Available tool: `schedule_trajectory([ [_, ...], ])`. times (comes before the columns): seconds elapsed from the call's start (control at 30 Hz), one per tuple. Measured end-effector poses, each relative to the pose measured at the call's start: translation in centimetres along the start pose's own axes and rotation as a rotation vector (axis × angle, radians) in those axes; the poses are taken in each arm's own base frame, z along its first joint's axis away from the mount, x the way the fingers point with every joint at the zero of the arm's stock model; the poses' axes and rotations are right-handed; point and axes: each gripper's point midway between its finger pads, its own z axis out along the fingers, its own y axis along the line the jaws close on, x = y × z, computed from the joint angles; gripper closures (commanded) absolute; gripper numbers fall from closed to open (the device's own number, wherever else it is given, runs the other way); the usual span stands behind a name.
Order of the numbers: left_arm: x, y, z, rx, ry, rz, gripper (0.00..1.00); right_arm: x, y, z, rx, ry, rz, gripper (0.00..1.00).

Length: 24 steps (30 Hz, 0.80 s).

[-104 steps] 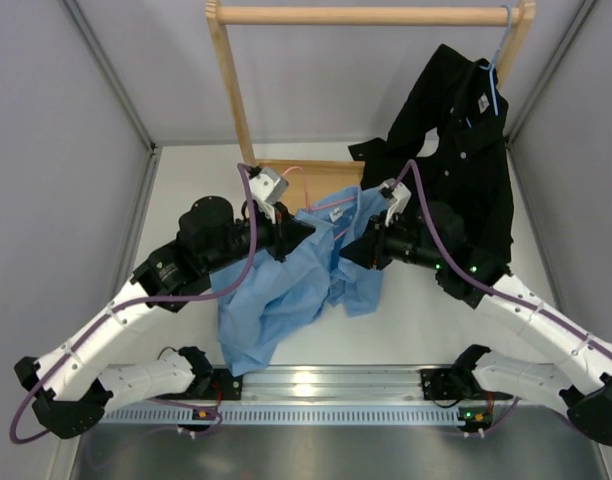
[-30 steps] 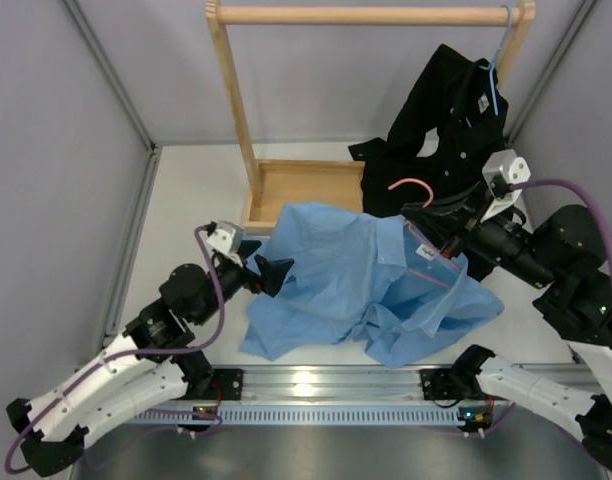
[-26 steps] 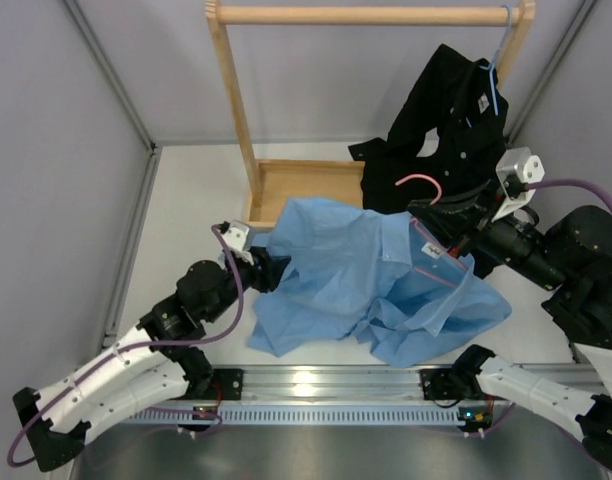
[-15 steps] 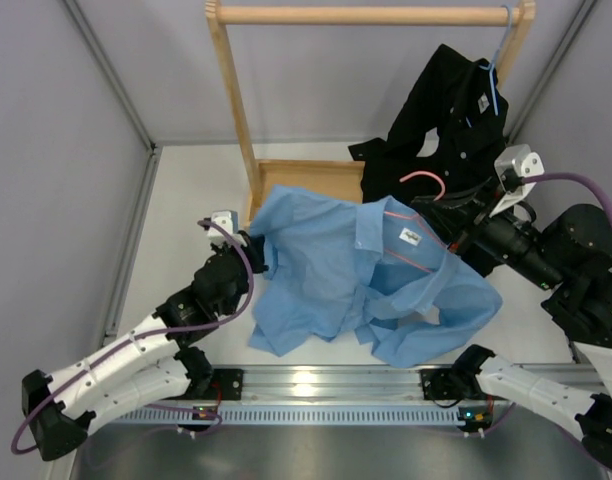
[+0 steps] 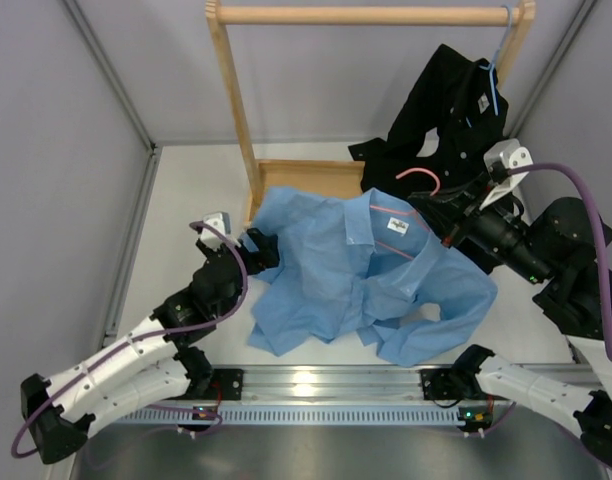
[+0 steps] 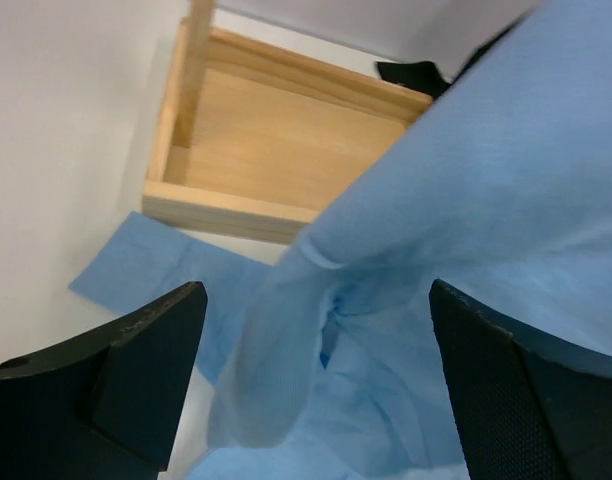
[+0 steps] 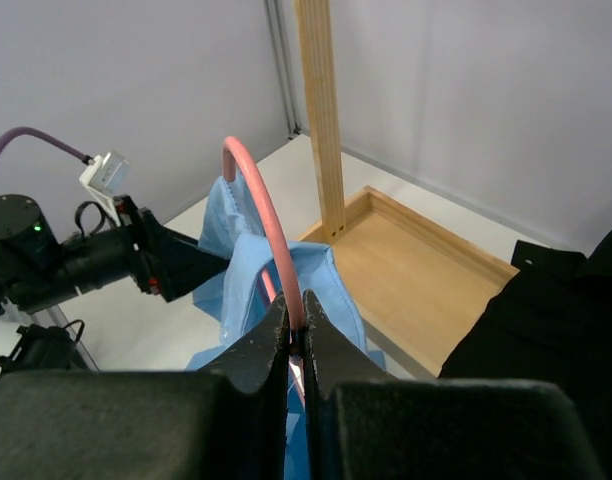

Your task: Place the shirt on the hanger

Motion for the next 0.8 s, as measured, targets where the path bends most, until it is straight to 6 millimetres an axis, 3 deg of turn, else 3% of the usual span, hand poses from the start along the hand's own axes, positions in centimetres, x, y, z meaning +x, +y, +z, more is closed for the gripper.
schedule_trajectory([
  [0.1, -1.3, -2.4, -1.0, 0.128, 0.017, 0.027, 0.02, 0.0, -0.3, 0.0, 0.018, -0.001, -0.001, 1.00],
  [0.2, -4.4, -6.3, -2.9, 0.318, 0.025, 0.061, 0.02, 0.5, -0.7, 0.1, 0.038, 0.006, -0.003, 1.00],
  [0.3, -8.6, -11.5, -5.2, 0.527, 0.039, 0.123, 0.02, 1.4, -0.8, -0.1, 0.035, 0.022, -0.019, 1.00],
  [0.4, -13.1, -18.3, -7.3, 0.769, 0.068, 0.222, 0.02, 2.3, -0.4, -0.5, 0.005, 0.034, -0.034, 1.00],
  [0.43, -13.8, -20.2, -7.7, 0.845, 0.081, 0.268, 0.02, 2.6, -0.3, -0.7, -0.004, 0.035, -0.039, 1.00],
  [0.5, -13.3, -22.6, -8.1, 0.965, 0.133, 0.368, 0.02, 3.1, 0.0, -1.1, -0.022, 0.040, -0.052, 1.00],
  [0.57, -10.9, -23.8, -8.1, 1.074, 0.209, 0.484, 0.02, 3.4, 0.4, -1.5, -0.053, 0.043, -0.062, 1.00],
  [0.7, -3.6, -23.2, -8.8, 1.264, 0.451, 0.628, 0.02, 4.2, 1.9, -2.4, -0.152, 0.054, -0.104, 1.00],
  [0.8, -1.0, -23.1, -10.0, 1.381, 0.570, 0.645, 0.02, 4.7, 2.8, -2.9, -0.213, 0.063, -0.130, 1.00],
])
